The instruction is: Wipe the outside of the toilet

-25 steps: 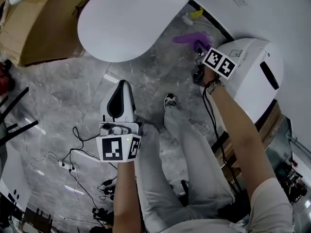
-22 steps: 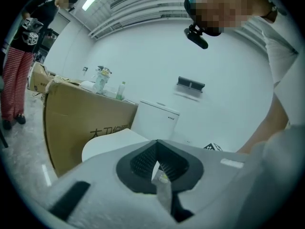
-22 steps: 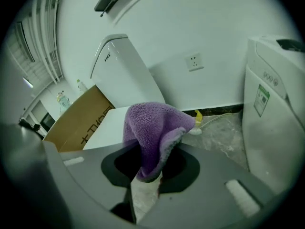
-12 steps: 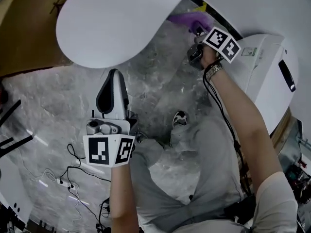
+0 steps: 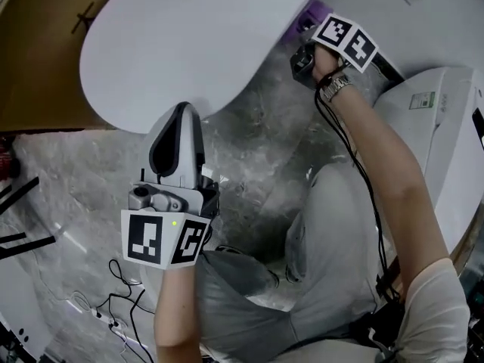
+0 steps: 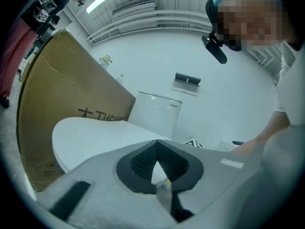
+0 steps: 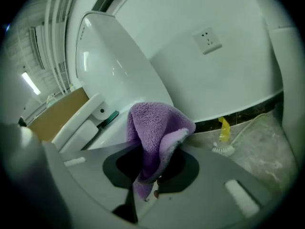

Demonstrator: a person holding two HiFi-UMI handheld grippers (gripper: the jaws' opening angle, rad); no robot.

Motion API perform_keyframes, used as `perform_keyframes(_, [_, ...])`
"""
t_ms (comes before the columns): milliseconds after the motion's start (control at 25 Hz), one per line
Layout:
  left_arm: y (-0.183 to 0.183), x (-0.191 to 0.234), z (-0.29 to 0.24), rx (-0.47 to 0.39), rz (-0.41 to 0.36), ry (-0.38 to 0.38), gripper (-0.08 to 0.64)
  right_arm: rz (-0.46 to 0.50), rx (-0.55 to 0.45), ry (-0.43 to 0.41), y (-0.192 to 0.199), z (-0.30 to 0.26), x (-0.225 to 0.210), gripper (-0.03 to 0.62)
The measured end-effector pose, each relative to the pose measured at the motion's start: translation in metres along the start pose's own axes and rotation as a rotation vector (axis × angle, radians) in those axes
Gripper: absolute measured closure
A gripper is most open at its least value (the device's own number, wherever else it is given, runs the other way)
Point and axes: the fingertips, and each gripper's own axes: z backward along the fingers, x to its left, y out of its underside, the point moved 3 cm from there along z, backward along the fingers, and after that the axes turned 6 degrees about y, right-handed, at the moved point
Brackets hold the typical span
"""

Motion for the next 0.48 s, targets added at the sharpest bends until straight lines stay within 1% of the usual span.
perform_keyframes(80, [-0.004,0.002,0.006,-0.031,-0.031,0.001,0.554,-0.009,-0.016,-0.010,0.003,-0.003,-0.006,0.533])
perform_keyframes(200, [-0.011,0.004,0.011,-0.070,-0.063,0.004,0.554,0.031,-0.031,-0.026,0.002,-0.001,-0.004,0.534])
perform_keyframes(280, [-0.012,0.006,0.013,-0.091,-0.056,-0.001,0.554,0.061,-0.062,-0.069,0.004,0.009,0.004,0.528])
perform_keyframes(360, [-0.008,0.006,0.014,-0.092,-0.072,-0.002,0.554,0.099,-0.091,-0.119,0.013,0.025,0.013,0.526])
perform_keyframes(480, [-0.008,0.005,0.012,-0.109,-0.093,-0.011,0.554,0.116,-0.099,-0.213,0.033,0.050,0.028,0.523])
